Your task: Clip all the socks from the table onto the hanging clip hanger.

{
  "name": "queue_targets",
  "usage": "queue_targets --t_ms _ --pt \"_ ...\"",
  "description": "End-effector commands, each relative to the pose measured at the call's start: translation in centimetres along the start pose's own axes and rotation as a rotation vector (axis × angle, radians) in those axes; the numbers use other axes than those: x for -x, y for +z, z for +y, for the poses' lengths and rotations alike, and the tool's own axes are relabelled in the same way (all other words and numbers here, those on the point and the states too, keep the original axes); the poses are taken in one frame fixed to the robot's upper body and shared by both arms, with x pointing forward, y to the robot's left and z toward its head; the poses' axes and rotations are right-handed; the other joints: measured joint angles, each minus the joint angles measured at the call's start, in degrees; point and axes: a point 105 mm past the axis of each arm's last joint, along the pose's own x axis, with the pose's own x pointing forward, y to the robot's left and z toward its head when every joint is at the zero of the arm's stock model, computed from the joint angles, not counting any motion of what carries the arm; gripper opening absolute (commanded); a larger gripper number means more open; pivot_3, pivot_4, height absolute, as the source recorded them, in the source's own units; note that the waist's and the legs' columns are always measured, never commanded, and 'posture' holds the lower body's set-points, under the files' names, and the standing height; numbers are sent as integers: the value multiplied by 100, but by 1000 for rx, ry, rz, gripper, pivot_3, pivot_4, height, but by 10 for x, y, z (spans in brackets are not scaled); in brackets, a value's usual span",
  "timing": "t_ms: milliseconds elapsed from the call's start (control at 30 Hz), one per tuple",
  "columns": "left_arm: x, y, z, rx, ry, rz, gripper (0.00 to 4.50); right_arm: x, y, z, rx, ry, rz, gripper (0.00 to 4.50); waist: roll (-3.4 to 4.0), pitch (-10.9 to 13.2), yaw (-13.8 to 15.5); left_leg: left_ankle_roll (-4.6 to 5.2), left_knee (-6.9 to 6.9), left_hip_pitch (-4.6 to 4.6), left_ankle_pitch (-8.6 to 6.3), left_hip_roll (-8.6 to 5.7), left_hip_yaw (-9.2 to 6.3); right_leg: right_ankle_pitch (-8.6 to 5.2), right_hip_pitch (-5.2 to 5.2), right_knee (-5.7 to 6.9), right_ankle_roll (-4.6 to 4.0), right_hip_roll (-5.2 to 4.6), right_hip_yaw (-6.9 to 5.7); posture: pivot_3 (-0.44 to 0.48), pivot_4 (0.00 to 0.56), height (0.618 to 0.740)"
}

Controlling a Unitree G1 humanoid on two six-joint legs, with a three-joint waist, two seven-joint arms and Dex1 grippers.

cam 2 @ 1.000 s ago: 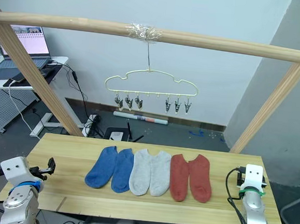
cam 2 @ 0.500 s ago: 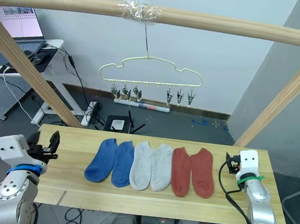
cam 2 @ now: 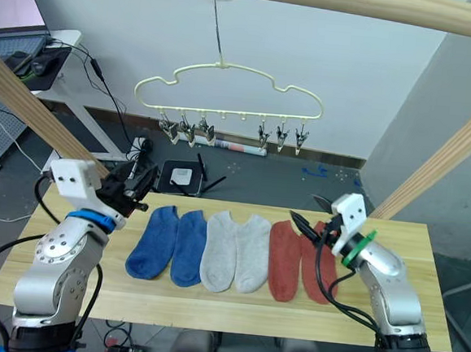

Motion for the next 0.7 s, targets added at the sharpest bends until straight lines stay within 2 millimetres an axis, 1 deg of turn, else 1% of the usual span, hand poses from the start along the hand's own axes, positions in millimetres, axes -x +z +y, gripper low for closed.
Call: queue_targets --t_ms 33,100,167,233,300,367,567,700 --pt "-7 19 -8 10 -54 -61 2252 -12 24 26 21 145 -70 3689 -2 13 0 -2 0 -1 -1 0 -1 -3 0 -1 4 -1 0 110 348 740" --pt "-13 25 -10 9 -66 -79 2252 -19 36 38 7 210 -102 3689 -10 51 0 -4 2 -2 -3 -2 0 -5 1 -1 8 -3 1 103 351 740" --pt "-18 31 -9 7 -62 -98 2252 -26 53 48 -15 258 -147 3689 -15 68 0 -6 9 -5 -3 -2 -1 -4 0 0 8 -3 0 101 349 740" --pt "-23 36 -7 3 -62 -118 2252 -32 70 52 -42 280 -194 3689 -20 78 -6 -7 15 -5 -4 -1 -2 -4 1 1 8 -3 0 101 349 740" --pt "-26 39 -8 4 -72 -128 2252 -36 79 54 -52 290 -215 3689 -19 80 -8 -8 20 -7 -5 -1 -4 -4 0 5 8 -2 -2 101 345 740" --pt "-28 40 -7 -1 -76 -133 2252 -39 84 55 -53 293 -225 3689 -19 80 -6 -8 21 -7 -5 -1 -5 -4 1 4 8 -3 -3 101 345 740" --pt "-40 46 -4 17 -55 -165 2252 -42 91 61 -28 322 -242 3689 -21 81 4 -10 23 -15 -6 -3 -11 -5 0 -2 9 -5 -10 96 339 740" --pt "-44 46 -7 19 -72 -172 2252 -44 101 63 -44 319 -273 3689 -21 82 -7 -10 25 -21 -6 -2 -16 -4 -3 -1 9 -5 -14 92 336 740"
